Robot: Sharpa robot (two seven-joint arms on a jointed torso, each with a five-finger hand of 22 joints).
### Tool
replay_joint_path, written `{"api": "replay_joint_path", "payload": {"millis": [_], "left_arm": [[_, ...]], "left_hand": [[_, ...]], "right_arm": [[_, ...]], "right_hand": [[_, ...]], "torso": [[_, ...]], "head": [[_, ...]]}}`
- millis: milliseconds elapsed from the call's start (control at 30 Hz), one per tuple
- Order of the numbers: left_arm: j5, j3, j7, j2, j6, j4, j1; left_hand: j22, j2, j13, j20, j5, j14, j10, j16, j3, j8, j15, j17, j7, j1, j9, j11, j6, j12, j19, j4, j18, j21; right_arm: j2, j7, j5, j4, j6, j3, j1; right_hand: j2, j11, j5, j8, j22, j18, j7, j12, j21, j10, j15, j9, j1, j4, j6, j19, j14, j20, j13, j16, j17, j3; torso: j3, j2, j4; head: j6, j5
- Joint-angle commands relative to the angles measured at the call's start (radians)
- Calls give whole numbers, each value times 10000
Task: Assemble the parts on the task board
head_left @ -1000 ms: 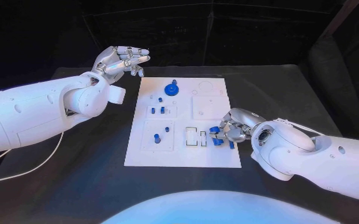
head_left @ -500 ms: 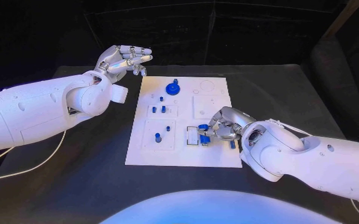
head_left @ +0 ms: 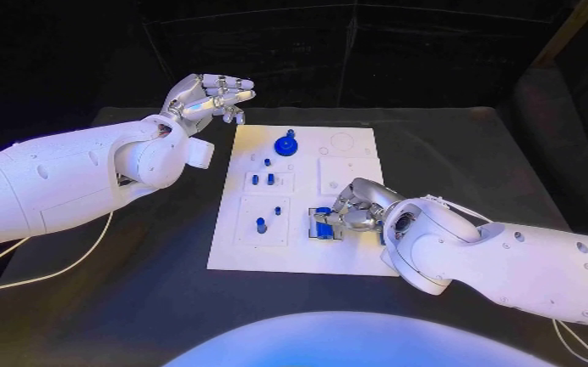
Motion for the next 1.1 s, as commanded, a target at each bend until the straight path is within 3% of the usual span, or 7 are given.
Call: {"api": "replay_joint_path", "payload": {"millis": [33,200,367,467,633,933,1100], "left_arm": [[19,8,16,13,127,28,16],[19,9,21,8,107,35,20],[19,9,23,3,98,43,23],[19,9,23,-3,93,45,24],[19,9,27,-14,79,51,26],[19,9,25,-22,67,45,27],[19,8,25,-22,66,35,26]], "left_hand": [[-11,67,6,25,34,-34,-7,-64,-32,4,15,-13,51,4,-11,39,-3,-17,17,-40,145,-57],[-11,67,6,25,34,-34,-7,-64,-32,4,15,-13,51,4,-11,39,-3,-17,17,-40,145,-57],[-11,67,6,25,34,-34,-7,-64,-32,4,15,-13,51,4,-11,39,-3,-17,17,-40,145,-57],[-11,67,6,25,34,-34,-7,-64,-32,4,15,-13,51,4,-11,39,-3,-17,17,-40,145,-57],[-15,67,5,26,34,-34,-11,-65,-43,2,18,-15,54,-14,-12,42,-6,-20,18,-33,144,-61],[-15,67,5,26,34,-34,-11,-65,-43,2,18,-15,54,-14,-12,42,-6,-20,18,-33,144,-61],[-15,67,5,26,34,-34,-11,-65,-43,2,18,-15,54,-14,-12,42,-6,-20,18,-33,144,-61]], "right_arm": [[98,-60,298,-92,354,7,22],[202,-61,347,-208,311,8,26],[252,-140,258,-304,51,8,29],[255,-164,183,-337,-47,8,31],[201,-195,-29,-315,-121,8,32],[16,31,-361,-22,-177,8,30],[-127,598,-599,201,-204,7,29]], "right_hand": [[0,-28,-188,42,-15,-143,-25,-52,36,27,-79,38,-124,-1,63,-4,861,-51,364,56,1530,-134],[-68,-32,-1328,96,-56,-137,-29,-131,6,13,-85,156,-384,4,22,-30,852,-63,348,37,1493,-436],[-790,60,-2989,113,-424,-73,52,-893,-214,-334,-23,313,-1301,60,-265,-245,806,-9,-208,-60,1294,-422],[-1047,88,-3420,143,-590,-42,92,-1379,-316,-558,9,383,-1693,57,-382,-337,799,19,-579,-78,1272,-145],[-1264,117,-3581,186,-758,-11,128,-1852,-424,-776,37,461,-2045,59,-515,-424,788,47,-944,-106,1235,76],[-1169,112,-3557,253,-725,-17,118,-1906,-421,-778,38,519,-2081,43,-510,-397,788,53,-985,-111,1241,229],[-948,55,-3191,575,-759,-13,54,-1996,-472,-777,-8,748,-405,-249,-521,-389,796,15,-1056,-113,1273,573]], "torso": [[1,1,12],[1,-1,4],[5,-6,-6],[2,-6,-7],[9,-10,-4],[18,-8,-16],[17,-12,-18]], "head": [[-26,-1],[-38,40],[-45,81],[-43,89],[-57,104],[-51,136],[-45,127]]}}
